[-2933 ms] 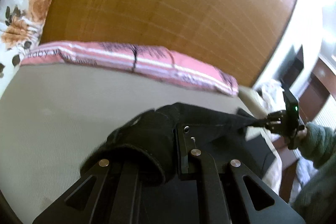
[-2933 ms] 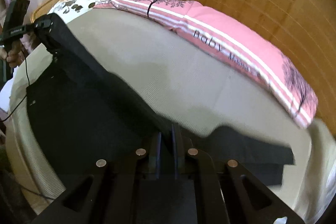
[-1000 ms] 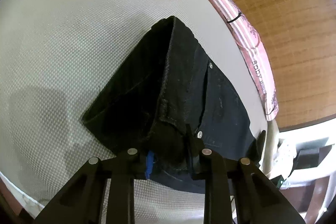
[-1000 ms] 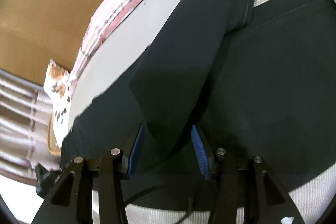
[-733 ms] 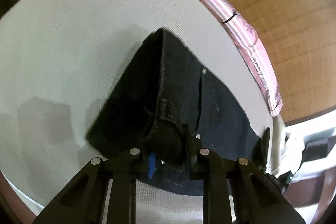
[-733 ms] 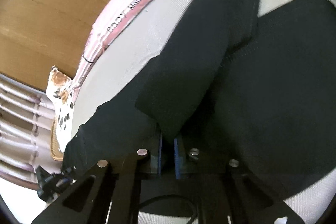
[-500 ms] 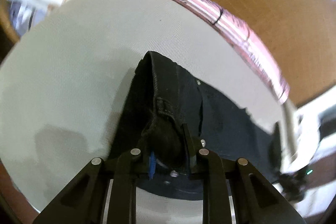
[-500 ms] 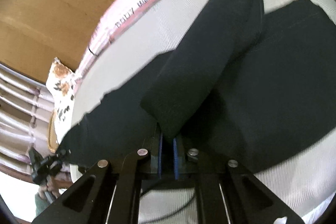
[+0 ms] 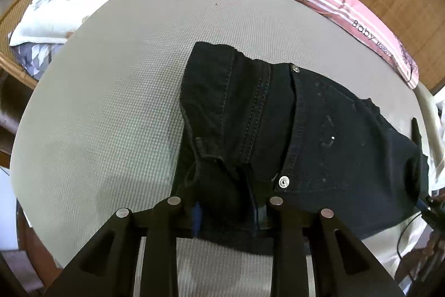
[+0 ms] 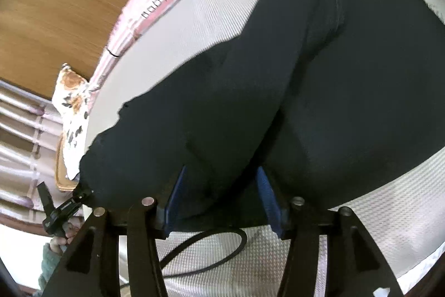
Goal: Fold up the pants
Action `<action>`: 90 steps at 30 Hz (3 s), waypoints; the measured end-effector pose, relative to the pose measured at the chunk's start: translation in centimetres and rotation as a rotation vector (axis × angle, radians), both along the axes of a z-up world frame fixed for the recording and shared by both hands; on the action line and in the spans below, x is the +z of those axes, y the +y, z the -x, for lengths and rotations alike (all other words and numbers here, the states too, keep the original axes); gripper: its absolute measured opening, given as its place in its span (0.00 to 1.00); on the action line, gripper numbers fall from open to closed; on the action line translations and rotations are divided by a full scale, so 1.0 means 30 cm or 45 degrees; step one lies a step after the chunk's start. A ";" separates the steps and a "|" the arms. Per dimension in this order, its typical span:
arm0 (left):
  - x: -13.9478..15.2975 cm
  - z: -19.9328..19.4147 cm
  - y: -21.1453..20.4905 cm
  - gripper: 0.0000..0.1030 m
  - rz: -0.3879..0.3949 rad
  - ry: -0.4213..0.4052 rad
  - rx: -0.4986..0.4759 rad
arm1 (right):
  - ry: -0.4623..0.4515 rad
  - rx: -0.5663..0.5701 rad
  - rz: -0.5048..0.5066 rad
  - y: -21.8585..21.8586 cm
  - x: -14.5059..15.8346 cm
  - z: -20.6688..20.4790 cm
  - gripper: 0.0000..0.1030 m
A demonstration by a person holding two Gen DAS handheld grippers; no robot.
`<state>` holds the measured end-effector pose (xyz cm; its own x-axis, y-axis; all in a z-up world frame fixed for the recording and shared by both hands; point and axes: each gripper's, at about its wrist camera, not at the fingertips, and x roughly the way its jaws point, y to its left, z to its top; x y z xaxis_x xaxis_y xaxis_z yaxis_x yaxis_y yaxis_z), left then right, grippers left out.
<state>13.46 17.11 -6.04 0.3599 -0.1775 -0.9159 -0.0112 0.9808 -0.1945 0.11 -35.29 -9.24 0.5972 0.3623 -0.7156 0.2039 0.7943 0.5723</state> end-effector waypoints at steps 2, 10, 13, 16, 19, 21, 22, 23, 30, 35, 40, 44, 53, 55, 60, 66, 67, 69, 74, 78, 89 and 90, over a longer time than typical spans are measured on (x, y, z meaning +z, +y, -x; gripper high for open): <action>0.033 0.026 0.006 0.32 0.018 -0.010 -0.017 | -0.025 -0.015 0.019 -0.039 0.028 0.014 0.48; 0.168 0.161 -0.022 0.37 -0.092 -0.152 -0.098 | -0.102 -0.116 0.054 -0.254 0.086 -0.038 0.48; 0.200 0.197 -0.123 0.37 -0.063 -0.240 -0.179 | -0.096 -0.133 0.067 -0.318 0.088 -0.111 0.48; 0.196 0.209 -0.261 0.37 -0.050 -0.289 -0.292 | -0.072 -0.162 0.072 -0.388 0.072 -0.194 0.47; 0.153 0.220 -0.451 0.37 -0.054 -0.273 -0.474 | -0.057 -0.200 0.057 -0.452 0.057 -0.253 0.47; 0.115 0.230 -0.587 0.37 -0.051 -0.250 -0.613 | -0.054 -0.212 0.039 -0.483 0.049 -0.285 0.47; 0.107 0.231 -0.628 0.37 -0.045 -0.245 -0.648 | -0.050 -0.222 0.033 -0.503 0.045 -0.299 0.46; 0.092 0.235 -0.690 0.37 -0.041 -0.232 -0.702 | -0.046 -0.234 0.021 -0.522 0.040 -0.313 0.46; 0.048 0.253 -0.981 0.37 0.005 -0.218 -0.947 | -0.013 -0.282 -0.023 -0.608 0.001 -0.397 0.46; 0.018 0.290 -1.088 0.37 -0.012 -0.235 -1.030 | -0.017 -0.305 -0.034 -0.635 0.003 -0.419 0.44; -0.027 0.320 -1.190 0.37 -0.020 -0.209 -1.110 | -0.041 -0.298 -0.051 -0.656 0.022 -0.384 0.44; -0.041 0.330 -1.241 0.37 0.002 -0.215 -1.145 | -0.064 -0.260 -0.067 -0.654 0.046 -0.358 0.44; -0.068 0.335 -1.314 0.37 -0.017 -0.214 -1.114 | -0.053 -0.228 -0.097 -0.634 0.022 -0.419 0.41; -0.073 0.331 -1.318 0.37 -0.020 -0.218 -1.104 | -0.049 -0.234 -0.103 -0.635 0.008 -0.435 0.40; -0.079 0.320 -1.330 0.36 -0.029 -0.221 -1.081 | -0.075 -0.243 -0.105 -0.638 -0.007 -0.476 0.33; -0.081 0.315 -1.331 0.32 -0.037 -0.224 -1.061 | -0.074 -0.249 -0.109 -0.628 -0.032 -0.512 0.11; -0.080 0.314 -1.331 0.31 -0.036 -0.223 -1.058 | -0.077 -0.252 -0.104 -0.627 -0.032 -0.513 0.11; -0.080 0.311 -1.332 0.30 -0.037 -0.222 -1.052 | -0.082 -0.257 -0.094 -0.626 -0.031 -0.517 0.11; -0.075 0.313 -1.337 0.20 -0.035 -0.224 -1.066 | -0.100 -0.274 -0.083 -0.620 -0.008 -0.499 0.06; -0.073 0.314 -1.339 0.14 -0.040 -0.228 -1.074 | -0.152 -0.297 -0.093 -0.622 0.047 -0.451 0.05; -0.054 0.320 -1.331 0.09 -0.043 -0.262 -1.084 | -0.268 -0.402 -0.138 -0.661 0.207 -0.162 0.04; -0.050 0.323 -1.330 0.09 -0.043 -0.271 -1.088 | -0.270 -0.414 -0.125 -0.663 0.218 -0.131 0.04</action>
<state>3.77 -22.78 -7.53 0.2799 -0.4379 -0.8544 0.7623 0.6423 -0.0794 4.05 -55.17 -2.69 0.8227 0.1906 -0.5356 0.3052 0.6468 0.6989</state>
